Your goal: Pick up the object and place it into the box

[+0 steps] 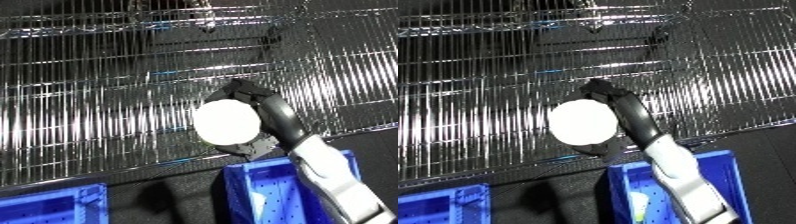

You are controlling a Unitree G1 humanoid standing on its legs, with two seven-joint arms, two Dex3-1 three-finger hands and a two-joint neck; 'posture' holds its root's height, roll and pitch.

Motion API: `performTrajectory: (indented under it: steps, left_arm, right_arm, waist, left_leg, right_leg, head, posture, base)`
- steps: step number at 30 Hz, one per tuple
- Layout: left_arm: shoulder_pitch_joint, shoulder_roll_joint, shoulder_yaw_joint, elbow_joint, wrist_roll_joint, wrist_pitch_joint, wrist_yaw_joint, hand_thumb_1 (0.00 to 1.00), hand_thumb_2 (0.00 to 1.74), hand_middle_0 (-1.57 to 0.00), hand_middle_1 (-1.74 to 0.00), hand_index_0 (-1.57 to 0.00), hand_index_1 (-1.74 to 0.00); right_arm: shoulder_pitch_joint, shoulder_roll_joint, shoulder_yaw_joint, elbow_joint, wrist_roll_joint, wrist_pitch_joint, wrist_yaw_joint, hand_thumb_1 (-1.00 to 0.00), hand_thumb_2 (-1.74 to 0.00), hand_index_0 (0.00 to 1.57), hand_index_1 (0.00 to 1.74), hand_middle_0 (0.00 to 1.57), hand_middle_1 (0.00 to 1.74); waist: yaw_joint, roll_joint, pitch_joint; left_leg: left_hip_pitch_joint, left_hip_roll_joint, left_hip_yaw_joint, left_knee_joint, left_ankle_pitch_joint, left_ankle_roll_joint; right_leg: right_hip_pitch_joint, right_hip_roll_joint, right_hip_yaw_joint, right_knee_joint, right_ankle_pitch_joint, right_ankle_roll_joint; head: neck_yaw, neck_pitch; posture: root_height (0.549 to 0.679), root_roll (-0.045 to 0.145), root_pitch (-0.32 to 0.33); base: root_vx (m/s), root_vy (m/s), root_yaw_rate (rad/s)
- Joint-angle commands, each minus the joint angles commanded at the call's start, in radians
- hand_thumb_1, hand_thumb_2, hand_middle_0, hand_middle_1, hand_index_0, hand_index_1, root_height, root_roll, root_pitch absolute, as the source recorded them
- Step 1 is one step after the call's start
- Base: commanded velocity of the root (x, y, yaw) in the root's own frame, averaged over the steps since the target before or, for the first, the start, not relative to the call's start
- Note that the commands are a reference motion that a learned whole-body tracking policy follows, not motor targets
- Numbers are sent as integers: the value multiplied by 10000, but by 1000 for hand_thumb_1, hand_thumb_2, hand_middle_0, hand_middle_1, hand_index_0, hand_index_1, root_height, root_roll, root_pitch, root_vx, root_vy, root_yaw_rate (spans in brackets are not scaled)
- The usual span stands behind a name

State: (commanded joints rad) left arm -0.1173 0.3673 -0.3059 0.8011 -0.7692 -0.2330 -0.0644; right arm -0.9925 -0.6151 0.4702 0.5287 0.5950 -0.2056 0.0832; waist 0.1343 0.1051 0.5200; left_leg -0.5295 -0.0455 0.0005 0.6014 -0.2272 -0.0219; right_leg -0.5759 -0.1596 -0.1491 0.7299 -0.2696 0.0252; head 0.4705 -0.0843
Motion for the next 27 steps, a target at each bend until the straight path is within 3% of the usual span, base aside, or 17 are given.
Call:
performTrajectory:
  steps: [8, 14, 18, 20, 22, 27]
  left_arm:
    - [211, -141, 485, 527, -107, 383, -425, 0, 0, 0, 0, 0, 0]
    - [423, -292, 818, 687, -501, 172, -669, 0, 0, 0, 0, 0, 0]
    - [531, -380, 1088, 783, -563, -138, -648, 0, 0, 0, 0, 0, 0]
    - [581, -431, 1184, 816, -598, -317, -604, 0, 0, 0, 0, 0, 0]
    - [628, -482, 1213, 816, -640, -447, -519, 0, 0, 0, 0, 0, 0]
    - [614, -591, 1122, 906, -657, -635, -416, 0, 0, 0, 0, 0, 0]
  right_arm:
    - [1384, -355, -1098, -2621, -527, -149, -920, -800, -1392, 1256, 1392, 1256, 1392]
    - [2780, -576, -2232, -3792, -695, -368, -1927, -800, -1392, 1256, 1392, 1256, 1392]
    - [3866, -663, -3001, -4153, -268, -341, -2250, -800, -1392, 1256, 1392, 1256, 1392]
    - [4369, -697, -3320, -4074, 245, -368, -2210, -800, -1392, 1256, 1392, 1256, 1392]
    - [4896, -648, -3682, -3926, 1208, -554, -2017, -800, -1392, 1256, 1392, 1256, 1392]
    - [5960, 36, -4616, -2726, 5357, -815, -364, -800, -1392, 1256, 1392, 1256, 1392]
  waist:
    - [-608, -259, 0]
    - [-1119, -383, 0]
    - [-1459, -506, 0]
    - [-1595, -576, 0]
    - [-1689, -648, 0]
    - [-1813, -740, 0]
  left_leg:
    - [292, 214, 242, -21, -94, -25]
    - [456, 351, 492, -21, -184, -36]
    - [536, 472, 652, 13, -260, -58]
    - [585, 532, 708, 34, -306, -65]
    - [644, 584, 750, 38, -350, -66]
    - [789, 628, 795, -12, -414, -84]
  right_leg:
    - [202, 197, 279, -286, 98, 73]
    - [268, 389, 478, -439, 138, 68]
    - [306, 530, 595, -494, 144, 66]
    - [348, 585, 640, -490, 122, 57]
    - [404, 622, 671, -485, 101, 55]
    - [549, 678, 693, -501, 72, 69]
  head:
    - [-554, 162]
    - [-480, 139]
    - [110, 72]
    - [417, 27]
    - [692, 33]
    - [1630, 40]
  posture:
    - [642, 74, 113]
    - [643, 75, 112]
    - [643, 72, 110]
    - [643, 70, 108]
    - [643, 68, 105]
    - [644, 66, 98]
  base:
    - [-12, -17, -192]
    - [-23, 8, -198]
    - [-19, 15, -227]
    - [-3, 22, -215]
    - [3, 12, -167]
    - [14, 1, -76]
